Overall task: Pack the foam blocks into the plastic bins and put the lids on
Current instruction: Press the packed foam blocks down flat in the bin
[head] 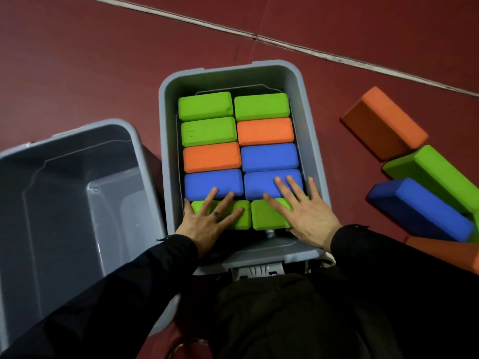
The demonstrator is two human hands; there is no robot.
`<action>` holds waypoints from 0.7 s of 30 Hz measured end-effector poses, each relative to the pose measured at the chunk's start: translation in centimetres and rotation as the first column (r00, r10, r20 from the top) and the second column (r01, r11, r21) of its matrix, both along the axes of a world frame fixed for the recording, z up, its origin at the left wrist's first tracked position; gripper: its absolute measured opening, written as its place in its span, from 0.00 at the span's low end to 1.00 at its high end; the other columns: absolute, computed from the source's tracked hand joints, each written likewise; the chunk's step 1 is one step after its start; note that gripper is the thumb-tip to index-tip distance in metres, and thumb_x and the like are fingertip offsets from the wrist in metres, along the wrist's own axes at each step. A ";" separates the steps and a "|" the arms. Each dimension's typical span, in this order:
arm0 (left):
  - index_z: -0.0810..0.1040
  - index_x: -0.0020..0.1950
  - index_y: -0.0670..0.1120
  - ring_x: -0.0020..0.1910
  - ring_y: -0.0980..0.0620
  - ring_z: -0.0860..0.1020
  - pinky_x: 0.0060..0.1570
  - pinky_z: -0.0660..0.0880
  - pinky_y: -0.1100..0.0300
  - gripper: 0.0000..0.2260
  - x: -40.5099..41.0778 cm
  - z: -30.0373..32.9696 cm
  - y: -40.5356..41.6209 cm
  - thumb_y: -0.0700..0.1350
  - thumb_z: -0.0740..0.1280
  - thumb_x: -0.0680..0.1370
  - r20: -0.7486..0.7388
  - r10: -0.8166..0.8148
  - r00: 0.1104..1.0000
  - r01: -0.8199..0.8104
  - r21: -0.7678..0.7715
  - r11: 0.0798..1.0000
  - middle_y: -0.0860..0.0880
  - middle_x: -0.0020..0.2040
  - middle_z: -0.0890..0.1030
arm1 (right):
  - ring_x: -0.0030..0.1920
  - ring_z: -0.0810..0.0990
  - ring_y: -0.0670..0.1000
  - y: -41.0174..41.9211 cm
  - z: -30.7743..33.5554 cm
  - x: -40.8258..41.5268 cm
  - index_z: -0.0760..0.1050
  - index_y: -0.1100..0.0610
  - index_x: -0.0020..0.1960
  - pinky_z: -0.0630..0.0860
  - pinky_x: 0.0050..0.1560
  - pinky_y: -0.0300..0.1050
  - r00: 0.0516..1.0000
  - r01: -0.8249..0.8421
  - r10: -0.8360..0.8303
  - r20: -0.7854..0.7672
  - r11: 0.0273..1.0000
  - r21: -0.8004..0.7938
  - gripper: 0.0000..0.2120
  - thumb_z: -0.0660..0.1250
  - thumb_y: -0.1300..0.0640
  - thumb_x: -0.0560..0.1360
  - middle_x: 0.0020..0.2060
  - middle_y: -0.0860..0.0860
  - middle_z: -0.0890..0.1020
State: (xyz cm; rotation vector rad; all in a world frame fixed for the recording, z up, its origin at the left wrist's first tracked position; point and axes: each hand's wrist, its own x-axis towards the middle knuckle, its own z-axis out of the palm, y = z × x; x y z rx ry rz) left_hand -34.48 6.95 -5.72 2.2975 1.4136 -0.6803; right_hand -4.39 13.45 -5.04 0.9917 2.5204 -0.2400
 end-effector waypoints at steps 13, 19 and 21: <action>0.60 0.80 0.54 0.79 0.34 0.56 0.71 0.54 0.27 0.35 -1.6 -0.8 1.9 0.65 0.61 0.75 0.142 0.219 0.965 -0.256 0.355 0.899 0.45 0.82 0.57 | 0.80 0.57 0.68 1.3 -0.7 0.4 0.44 0.43 0.84 0.58 0.71 0.77 0.994 -0.045 0.066 -0.090 0.974 0.223 0.39 0.62 0.45 0.80 0.82 0.60 0.53; 0.68 0.75 0.53 0.74 0.30 0.60 0.70 0.51 0.25 0.37 0.9 -1.3 0.9 0.66 0.69 0.68 0.045 0.144 0.989 -0.150 0.244 0.958 0.37 0.77 0.65 | 0.81 0.50 0.68 0.2 -1.2 -0.7 0.31 0.40 0.81 0.50 0.71 0.78 0.999 0.035 -0.036 0.007 0.997 0.068 0.53 0.70 0.39 0.75 0.82 0.61 0.43; 0.64 0.76 0.52 0.74 0.31 0.59 0.71 0.48 0.26 0.44 1.5 -1.0 1.9 0.73 0.64 0.66 0.023 0.206 0.978 -0.205 0.249 0.947 0.39 0.76 0.64 | 0.81 0.46 0.67 0.6 -0.9 -0.9 0.30 0.40 0.80 0.49 0.72 0.77 0.999 0.041 -0.043 0.027 0.998 0.042 0.53 0.70 0.39 0.75 0.82 0.61 0.40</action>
